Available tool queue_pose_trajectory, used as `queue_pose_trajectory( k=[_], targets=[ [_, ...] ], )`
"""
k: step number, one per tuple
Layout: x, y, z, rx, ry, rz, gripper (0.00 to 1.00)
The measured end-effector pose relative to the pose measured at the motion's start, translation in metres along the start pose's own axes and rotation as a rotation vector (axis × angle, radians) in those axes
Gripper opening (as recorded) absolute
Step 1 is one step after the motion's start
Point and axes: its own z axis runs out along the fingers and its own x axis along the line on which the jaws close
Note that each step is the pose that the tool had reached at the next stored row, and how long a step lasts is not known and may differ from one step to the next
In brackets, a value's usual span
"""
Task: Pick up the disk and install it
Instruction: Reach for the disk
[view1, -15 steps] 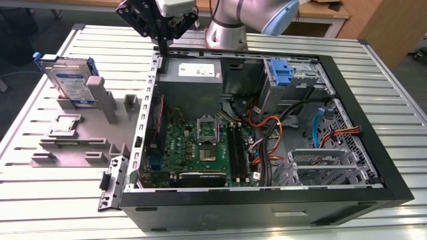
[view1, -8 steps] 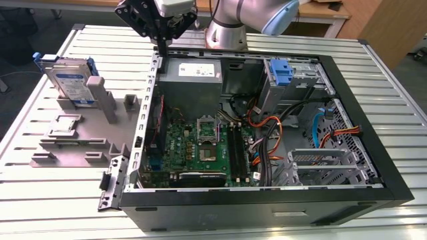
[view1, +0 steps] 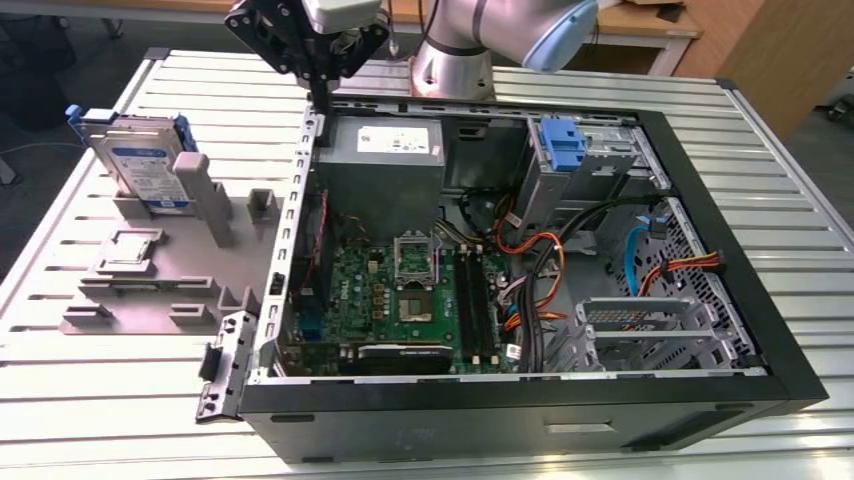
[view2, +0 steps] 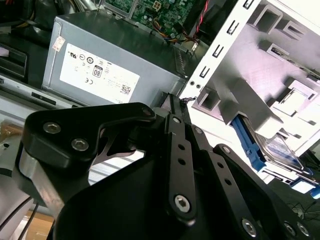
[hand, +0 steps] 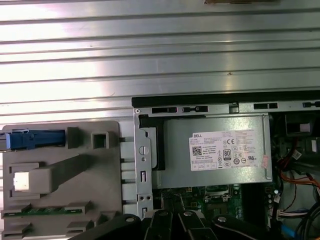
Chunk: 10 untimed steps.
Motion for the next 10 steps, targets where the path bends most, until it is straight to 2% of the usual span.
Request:
queue_pose_trajectory(
  k=[10],
  targets=[
    [0.0108, -0.0008, -0.0003, -0.0001, 0.0, 0.0, 0.1]
  ],
)
